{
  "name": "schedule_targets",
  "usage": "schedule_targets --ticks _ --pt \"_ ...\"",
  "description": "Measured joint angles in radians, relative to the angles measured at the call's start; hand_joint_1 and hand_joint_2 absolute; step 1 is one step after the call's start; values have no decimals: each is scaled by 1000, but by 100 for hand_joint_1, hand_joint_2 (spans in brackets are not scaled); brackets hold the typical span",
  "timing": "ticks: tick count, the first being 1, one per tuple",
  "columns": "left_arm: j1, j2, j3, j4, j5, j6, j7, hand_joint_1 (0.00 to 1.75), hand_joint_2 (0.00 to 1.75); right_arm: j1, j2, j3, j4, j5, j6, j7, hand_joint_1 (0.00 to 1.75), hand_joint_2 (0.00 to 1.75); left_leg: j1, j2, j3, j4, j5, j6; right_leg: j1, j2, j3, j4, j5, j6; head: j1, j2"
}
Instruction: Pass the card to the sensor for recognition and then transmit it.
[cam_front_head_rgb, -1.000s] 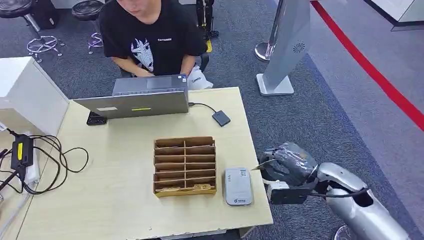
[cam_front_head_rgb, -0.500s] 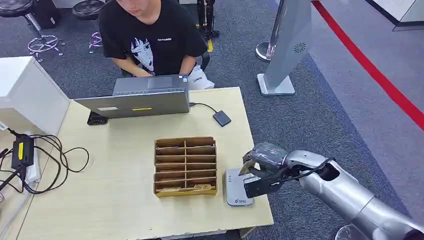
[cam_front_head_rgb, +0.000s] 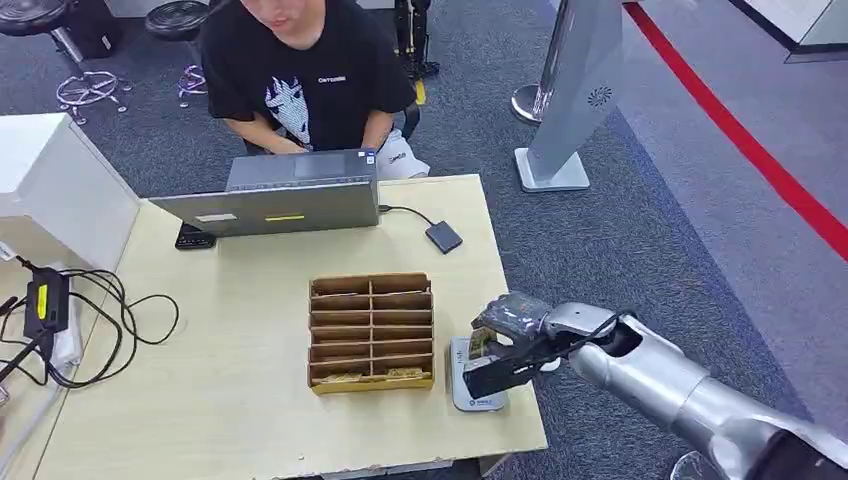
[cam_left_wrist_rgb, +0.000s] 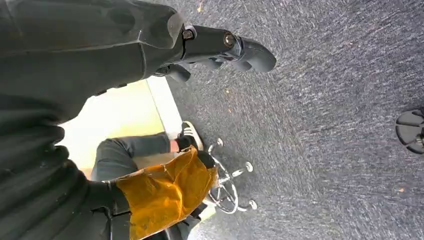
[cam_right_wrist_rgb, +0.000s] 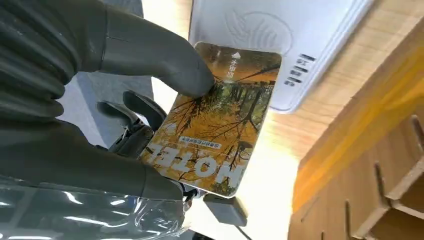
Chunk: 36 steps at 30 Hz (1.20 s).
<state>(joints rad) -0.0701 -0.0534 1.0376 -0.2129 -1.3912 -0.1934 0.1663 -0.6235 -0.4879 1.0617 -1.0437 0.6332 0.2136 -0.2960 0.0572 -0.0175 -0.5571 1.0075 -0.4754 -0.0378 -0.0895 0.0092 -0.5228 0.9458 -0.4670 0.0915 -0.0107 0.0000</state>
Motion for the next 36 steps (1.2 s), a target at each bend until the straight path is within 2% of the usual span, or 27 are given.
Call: schedule_targets --ticks 4,8,10,12,14,17,20,23,26,28,31,34,36 --pt "0 0 0 0 0 0 0 0 175 -5 -7 10 -2 -59 -25 -1 175 175 0 0 0 0 0 0 0 0 0 0 0 0 0 0" --pt "4 1 0 0 7 -1 0 0 175 22 -99 -33 -88 -153 -86 -38 175 175 0 -3 -2 1 0 0 0 -3 0 0 0 0 0 0" --pt "5 1 2 0 13 -1 0 0 175 53 -149 -91 -155 -156 -132 -40 175 175 0 -3 -2 1 0 0 0 -3 0 0 0 0 1 0" --pt "7 1 6 0 19 1 0 0 175 108 -190 -196 -238 -139 -189 -32 175 175 0 -3 -2 1 -1 0 0 -3 -1 0 0 0 0 0" --pt "8 1 10 0 20 5 0 0 175 157 -209 -291 -303 -132 -210 -30 175 175 0 -3 -2 1 -1 0 0 -3 -1 0 0 0 0 0" --pt "10 1 10 0 17 8 0 0 175 219 -218 -440 -379 -142 -205 -58 175 175 0 -2 -3 0 -1 -1 0 -2 -1 0 -1 0 0 0" --pt "9 1 10 0 -2 6 -3 0 175 198 -205 -531 -399 -114 -152 -59 175 175 0 -1 -4 0 -1 -1 0 -1 -1 0 -1 0 1 0" --pt "2 1 10 0 -28 -5 -3 0 175 44 -128 -510 -326 -35 -79 1 175 175 0 6 -3 0 0 -1 0 7 -3 2 2 0 0 0" --pt "-12 1 8 0 -53 -14 -1 0 175 -158 -11 -419 -179 44 -35 105 175 175 0 7 -3 -1 4 -3 0 9 -6 4 4 -2 1 0" --pt "-18 1 4 0 -70 -17 0 0 175 -287 103 -347 -52 55 -9 138 175 175 0 7 -2 0 6 -5 0 9 -8 8 5 -2 0 0" --pt "-24 1 -18 0 -110 -22 0 0 175 -429 259 -269 128 41 -8 172 175 175 1 6 -3 0 7 -6 0 8 -10 12 5 -3 0 0" --pt "-34 0 -53 0 -143 -35 1 0 175 -528 408 -227 313 68 -34 264 175 175 2 3 -3 0 8 -7 1 6 -12 13 4 -4 0 0" --pt "-44 0 -74 0 -146 -46 12 0 175 -569 477 -203 419 78 -42 318 175 175 2 1 -4 0 8 -7 2 3 -12 12 4 -4 0 0"
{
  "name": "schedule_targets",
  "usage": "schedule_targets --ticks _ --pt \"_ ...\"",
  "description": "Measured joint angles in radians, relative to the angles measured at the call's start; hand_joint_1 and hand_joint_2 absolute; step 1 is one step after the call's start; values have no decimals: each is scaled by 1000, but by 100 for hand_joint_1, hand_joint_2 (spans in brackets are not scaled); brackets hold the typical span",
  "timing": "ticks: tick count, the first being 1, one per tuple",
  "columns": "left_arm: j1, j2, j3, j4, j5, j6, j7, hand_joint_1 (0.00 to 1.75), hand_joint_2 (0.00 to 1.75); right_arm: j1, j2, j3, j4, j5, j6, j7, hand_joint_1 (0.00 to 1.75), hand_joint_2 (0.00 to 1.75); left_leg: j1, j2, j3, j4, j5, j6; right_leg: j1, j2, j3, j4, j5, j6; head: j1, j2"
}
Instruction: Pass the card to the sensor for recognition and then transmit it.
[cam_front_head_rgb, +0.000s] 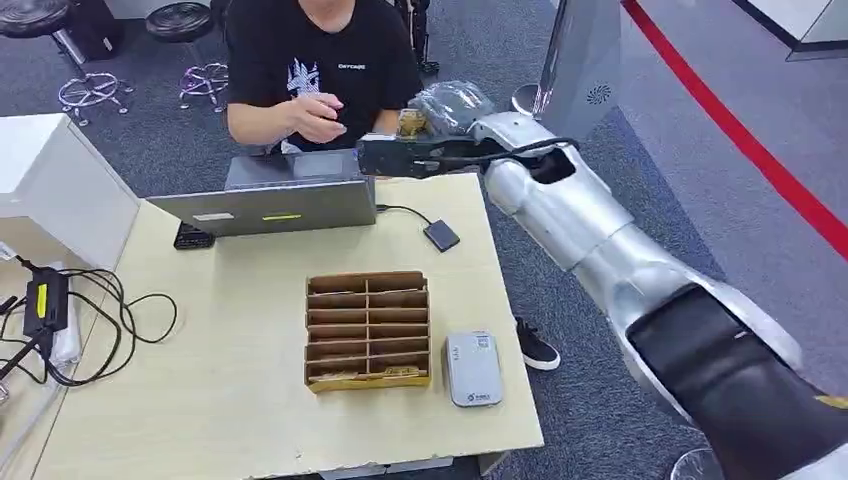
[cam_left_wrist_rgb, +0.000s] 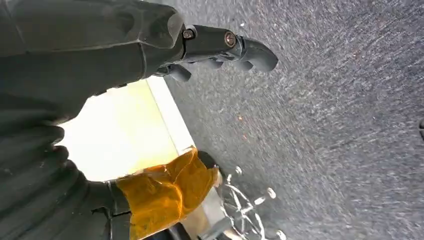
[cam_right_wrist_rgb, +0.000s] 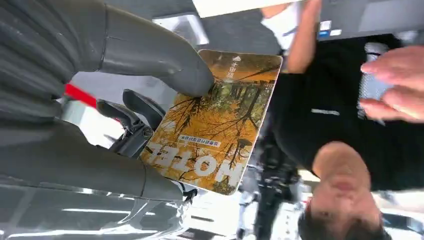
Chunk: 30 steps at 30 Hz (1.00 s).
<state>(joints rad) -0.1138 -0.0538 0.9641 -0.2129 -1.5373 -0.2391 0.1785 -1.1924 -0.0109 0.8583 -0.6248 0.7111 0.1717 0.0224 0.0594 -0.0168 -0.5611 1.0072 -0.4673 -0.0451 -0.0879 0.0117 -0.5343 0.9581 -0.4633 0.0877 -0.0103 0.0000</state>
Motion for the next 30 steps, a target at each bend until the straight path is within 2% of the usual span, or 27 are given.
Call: schedule_targets --ticks 2,4,7,16,29,30 --pt "-10 0 -15 0 -2 -10 7 0 175 -20 47 3 82 -13 2 33 175 175 0 0 -1 0 0 0 0 0 0 -1 0 0 0 0" --pt "-19 0 -28 0 -2 -15 11 0 175 -30 86 3 159 -27 2 39 175 175 0 0 -1 0 0 0 0 0 1 -2 0 0 0 0" --pt "-25 0 -39 0 -2 -15 13 0 175 -36 114 3 216 -33 0 39 175 175 0 0 -1 0 0 0 0 0 1 -2 0 0 0 0" --pt "-26 0 -51 0 -2 -24 14 0 175 -42 137 -1 295 -31 -57 63 175 175 0 0 -2 0 0 0 0 0 -1 -2 0 0 0 0" --pt "-27 0 -56 0 -2 -24 15 0 175 -42 147 -2 320 -32 -64 63 175 175 0 -2 -3 0 0 0 0 -1 -1 -2 0 0 0 0" --pt "-27 0 -58 0 -2 -22 15 0 175 -39 148 -5 320 -32 -102 43 0 175 0 -2 -4 0 0 0 0 -2 -1 -2 0 0 0 0"
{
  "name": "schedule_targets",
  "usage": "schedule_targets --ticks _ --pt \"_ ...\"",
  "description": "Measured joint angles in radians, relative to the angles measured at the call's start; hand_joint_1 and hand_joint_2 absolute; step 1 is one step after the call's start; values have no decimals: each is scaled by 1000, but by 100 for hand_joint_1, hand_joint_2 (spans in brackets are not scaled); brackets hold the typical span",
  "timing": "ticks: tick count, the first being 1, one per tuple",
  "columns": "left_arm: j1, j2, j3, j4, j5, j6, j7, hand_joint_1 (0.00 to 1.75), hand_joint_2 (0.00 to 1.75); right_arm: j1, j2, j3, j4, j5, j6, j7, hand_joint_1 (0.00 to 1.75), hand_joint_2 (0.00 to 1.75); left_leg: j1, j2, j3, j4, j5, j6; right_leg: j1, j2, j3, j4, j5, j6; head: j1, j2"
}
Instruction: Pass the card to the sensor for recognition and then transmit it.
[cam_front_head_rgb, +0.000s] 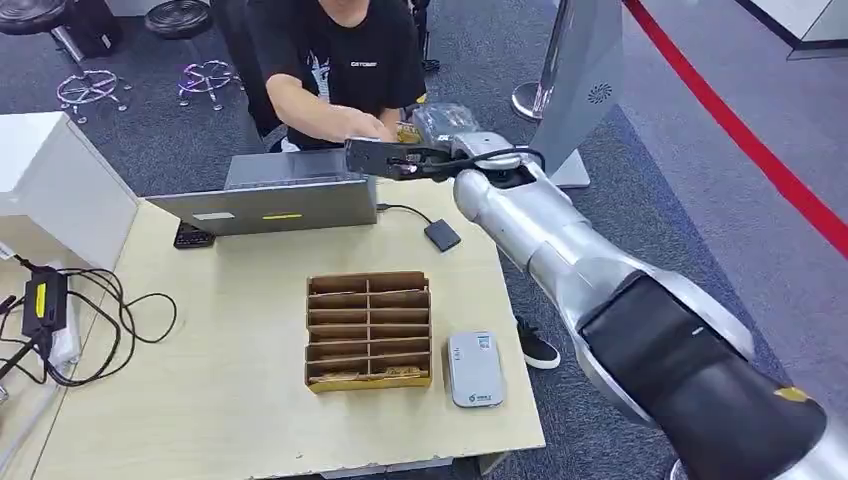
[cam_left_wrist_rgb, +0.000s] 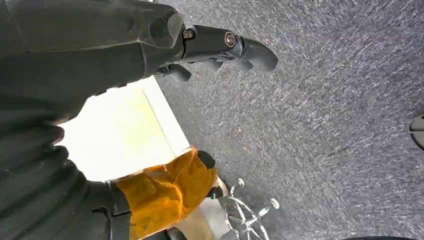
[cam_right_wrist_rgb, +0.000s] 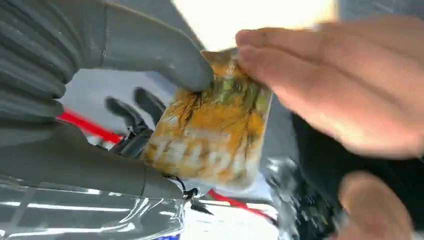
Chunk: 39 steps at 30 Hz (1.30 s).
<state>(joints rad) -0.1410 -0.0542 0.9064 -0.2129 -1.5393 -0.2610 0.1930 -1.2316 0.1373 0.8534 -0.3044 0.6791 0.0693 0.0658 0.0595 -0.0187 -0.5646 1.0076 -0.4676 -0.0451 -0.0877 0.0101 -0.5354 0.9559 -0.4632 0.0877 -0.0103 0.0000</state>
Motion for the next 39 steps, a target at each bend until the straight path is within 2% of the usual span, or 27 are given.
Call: schedule_targets --ticks 1,3,4,7,8,11,17,18,20,24,26,28,32,37,39 --pt "1 0 0 0 0 8 -1 0 175 9 0 -19 -5 -31 -95 -69 0 175 0 1 0 0 0 0 0 0 0 0 0 0 0 0" --pt "3 0 0 0 3 19 -11 0 175 30 1 -81 -31 -95 -232 -203 0 175 0 1 0 0 0 0 0 1 -1 0 0 0 0 0" --pt "7 0 0 0 5 25 -18 0 175 41 1 -100 -43 -97 -274 -247 0 0 0 1 0 0 0 0 0 1 -1 0 0 0 0 0" --pt "22 0 0 0 14 43 -34 0 175 95 -3 -139 -106 -49 -418 -322 0 0 0 2 0 0 0 0 0 1 -2 0 0 0 0 0" --pt "27 0 2 0 21 48 -37 0 175 125 -12 -145 -143 -34 -464 -336 0 175 0 2 0 0 0 0 0 1 -1 -1 0 0 0 0" --pt "43 0 17 0 51 53 -36 0 175 257 -58 -169 -312 -36 -514 -369 0 175 0 1 1 0 0 0 0 0 0 -2 -1 0 0 0" --pt "68 0 78 0 125 85 -27 0 175 700 -199 -293 -831 -216 -499 -522 0 175 0 -3 0 0 -4 1 0 -6 2 -5 -3 -1 0 0" --pt "72 0 88 0 134 88 -26 0 175 778 -221 -313 -911 -237 -483 -551 0 175 0 -3 0 0 -4 2 0 -6 2 -6 -4 -1 0 0" --pt "78 0 109 0 151 95 -21 0 175 932 -278 -354 -1081 -298 -404 -615 0 175 0 -3 0 0 -7 1 0 -6 2 -6 -6 -1 0 0" --pt "84 0 137 0 161 101 -14 0 175 1119 -350 -412 -1298 -344 -291 -656 0 175 0 0 0 0 -9 1 0 -4 2 -6 -7 -1 0 0" --pt "83 0 145 0 163 102 -13 0 175 1177 -370 -431 -1362 -338 -225 -678 0 175 0 0 1 -1 -9 1 0 -4 2 -6 -7 -1 0 0" --pt "84 -2 151 0 162 103 -12 0 175 1231 -378 -440 -1414 -286 -216 -707 0 175 0 0 1 -1 -8 1 0 -4 3 -6 -7 -1 0 0" --pt "81 -6 152 0 143 103 -13 0 175 1269 -379 -398 -1443 -141 -245 -739 0 175 0 1 2 -1 -8 1 0 -2 3 -5 -7 -1 0 0" --pt "79 -8 152 0 129 102 -18 0 175 1251 -379 -275 -1407 -30 -310 -702 0 175 0 1 3 -1 -8 1 0 -2 5 -5 -7 -1 0 0" --pt "78 -8 152 0 127 101 -18 0 175 1236 -379 -249 -1388 -14 -321 -689 0 175 0 1 3 -1 -8 1 0 -2 5 -5 -7 -1 0 0"
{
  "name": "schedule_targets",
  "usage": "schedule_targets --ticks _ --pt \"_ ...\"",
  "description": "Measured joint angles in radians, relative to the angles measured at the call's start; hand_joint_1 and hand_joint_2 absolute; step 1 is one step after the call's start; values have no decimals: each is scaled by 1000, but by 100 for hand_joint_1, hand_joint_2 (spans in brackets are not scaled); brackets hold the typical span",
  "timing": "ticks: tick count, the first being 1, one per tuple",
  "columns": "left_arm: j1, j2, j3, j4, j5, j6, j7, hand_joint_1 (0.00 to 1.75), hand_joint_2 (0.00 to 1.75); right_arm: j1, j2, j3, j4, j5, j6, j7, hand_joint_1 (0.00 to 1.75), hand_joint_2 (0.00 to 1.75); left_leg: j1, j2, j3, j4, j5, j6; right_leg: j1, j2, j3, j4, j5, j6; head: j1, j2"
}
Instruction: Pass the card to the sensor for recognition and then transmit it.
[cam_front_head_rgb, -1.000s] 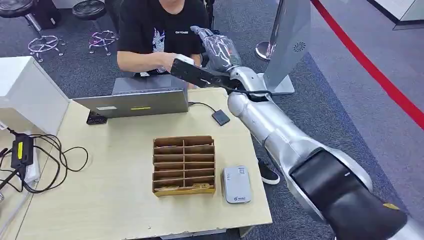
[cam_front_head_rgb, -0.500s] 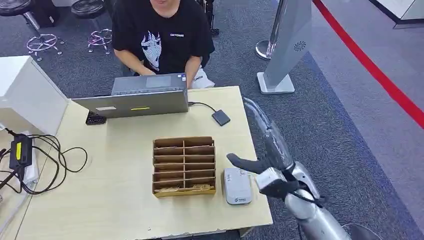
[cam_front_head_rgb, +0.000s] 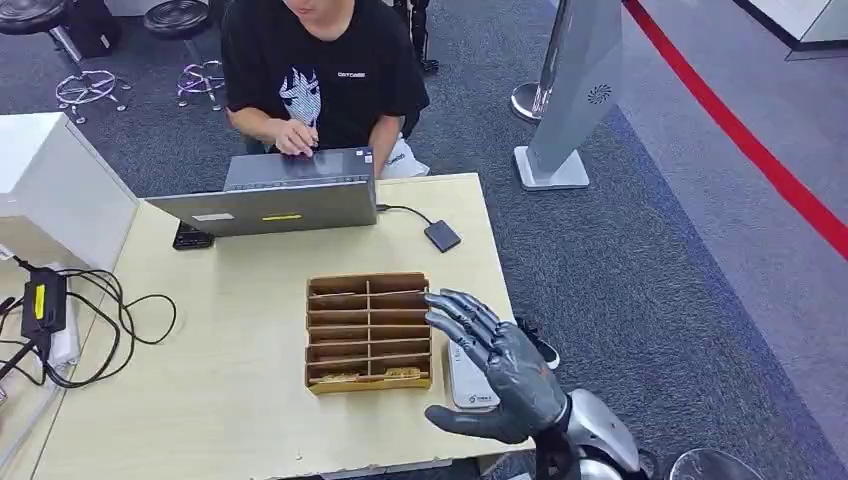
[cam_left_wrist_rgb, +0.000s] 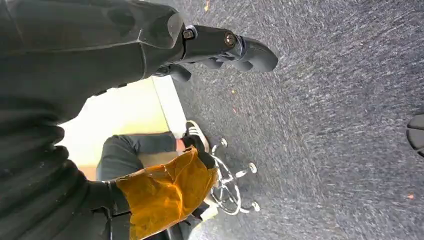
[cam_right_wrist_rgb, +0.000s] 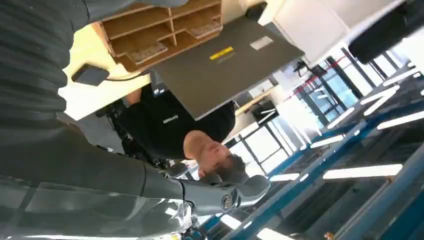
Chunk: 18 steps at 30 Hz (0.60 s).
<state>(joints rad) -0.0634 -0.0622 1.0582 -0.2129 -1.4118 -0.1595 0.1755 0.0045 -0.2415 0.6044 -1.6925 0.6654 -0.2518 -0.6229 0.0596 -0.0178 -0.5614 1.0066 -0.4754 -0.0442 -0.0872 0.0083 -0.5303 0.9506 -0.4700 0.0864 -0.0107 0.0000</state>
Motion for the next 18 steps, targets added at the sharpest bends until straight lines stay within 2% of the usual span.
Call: schedule_targets --ticks 4,9,14,18 --pt "-5 0 0 0 -10 -2 0 0 175 -66 1 116 115 74 -49 66 0 175 0 0 1 0 0 0 0 0 1 0 0 0 0 0" --pt "-8 -1 0 0 -19 -6 0 0 175 -130 20 235 263 102 -92 123 0 175 0 -1 1 0 0 0 0 0 1 0 0 0 0 0" --pt "-9 -1 0 0 -27 -6 0 0 175 -181 46 304 389 178 -173 208 0 175 0 -1 1 0 0 0 0 0 1 0 0 0 0 0" --pt "-9 -1 0 0 -31 -6 0 0 175 -209 66 329 471 196 -204 243 0 175 0 -1 1 0 0 0 0 0 1 0 0 0 0 0"
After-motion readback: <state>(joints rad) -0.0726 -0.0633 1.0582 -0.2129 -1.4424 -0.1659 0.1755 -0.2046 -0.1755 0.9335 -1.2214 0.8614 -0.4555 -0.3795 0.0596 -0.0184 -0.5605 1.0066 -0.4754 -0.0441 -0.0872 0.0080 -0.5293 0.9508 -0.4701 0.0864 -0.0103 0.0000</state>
